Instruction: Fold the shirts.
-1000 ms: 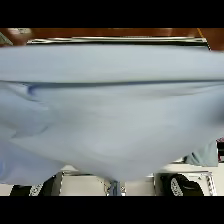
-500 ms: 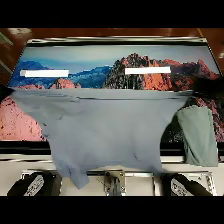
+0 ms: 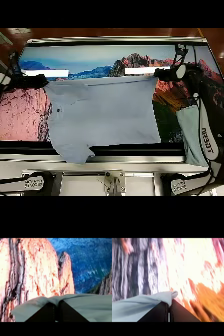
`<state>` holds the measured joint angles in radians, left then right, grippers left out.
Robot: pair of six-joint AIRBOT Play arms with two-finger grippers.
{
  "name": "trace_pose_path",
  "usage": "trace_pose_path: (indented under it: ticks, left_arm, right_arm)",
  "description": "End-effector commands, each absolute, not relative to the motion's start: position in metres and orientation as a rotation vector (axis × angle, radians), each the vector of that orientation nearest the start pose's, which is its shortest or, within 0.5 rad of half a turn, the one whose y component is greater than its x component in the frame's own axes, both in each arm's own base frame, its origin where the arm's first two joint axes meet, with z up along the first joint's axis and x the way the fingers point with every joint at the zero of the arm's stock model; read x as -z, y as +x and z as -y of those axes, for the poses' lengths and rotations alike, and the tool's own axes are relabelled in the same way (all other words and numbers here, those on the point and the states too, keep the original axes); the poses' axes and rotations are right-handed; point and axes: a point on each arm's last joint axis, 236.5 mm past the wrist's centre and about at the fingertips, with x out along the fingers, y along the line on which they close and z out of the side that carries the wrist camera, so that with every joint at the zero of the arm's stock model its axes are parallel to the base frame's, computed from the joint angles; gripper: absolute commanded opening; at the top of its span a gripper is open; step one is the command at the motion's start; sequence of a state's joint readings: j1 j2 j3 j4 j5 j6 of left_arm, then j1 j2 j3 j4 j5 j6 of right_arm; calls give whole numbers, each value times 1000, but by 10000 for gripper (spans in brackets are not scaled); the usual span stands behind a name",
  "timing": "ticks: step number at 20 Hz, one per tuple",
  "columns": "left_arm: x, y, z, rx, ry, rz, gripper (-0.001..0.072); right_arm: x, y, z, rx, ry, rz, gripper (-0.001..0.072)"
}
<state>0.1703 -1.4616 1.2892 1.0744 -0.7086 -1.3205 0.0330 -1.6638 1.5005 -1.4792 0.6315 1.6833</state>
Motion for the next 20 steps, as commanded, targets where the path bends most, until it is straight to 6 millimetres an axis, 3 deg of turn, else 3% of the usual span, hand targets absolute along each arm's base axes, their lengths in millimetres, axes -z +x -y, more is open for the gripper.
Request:
trace_pose_path:
  ticks: [1, 4, 6, 10, 12, 15, 18, 19, 20]
  left_arm:
    - [-18, 561, -2, 52, -314, -717, 38]
    - [14, 547, 16, 91, -332, -837, 38]
    - [24, 523, 24, 137, -323, -950, 38]
    - [42, 436, 17, 184, -253, -1313, 37]
    - [57, 399, 21, 166, -310, -1479, 37]
    - [80, 380, 23, 141, -344, -1565, 36]
    - [88, 378, 20, 116, -369, -1586, 43]
    - [87, 379, 20, 116, -368, -1584, 183]
    - [84, 381, 18, 116, -368, -1580, 458]
  right_arm:
    - [-10, 616, -37, 1, 244, -647, 60]
    - [39, 597, -39, 12, 242, -811, 61]
    - [52, 575, -38, 18, 226, -927, 61]
    - [53, 511, -25, 33, 206, -1189, 60]
    - [69, 479, -20, 37, 176, -1336, 60]
    - [96, 460, -20, 49, 175, -1451, 60]
    - [109, 456, -27, 53, 211, -1487, 62]
    - [107, 456, -30, 53, 239, -1486, 133]
    - [103, 459, -30, 48, 240, -1472, 406]
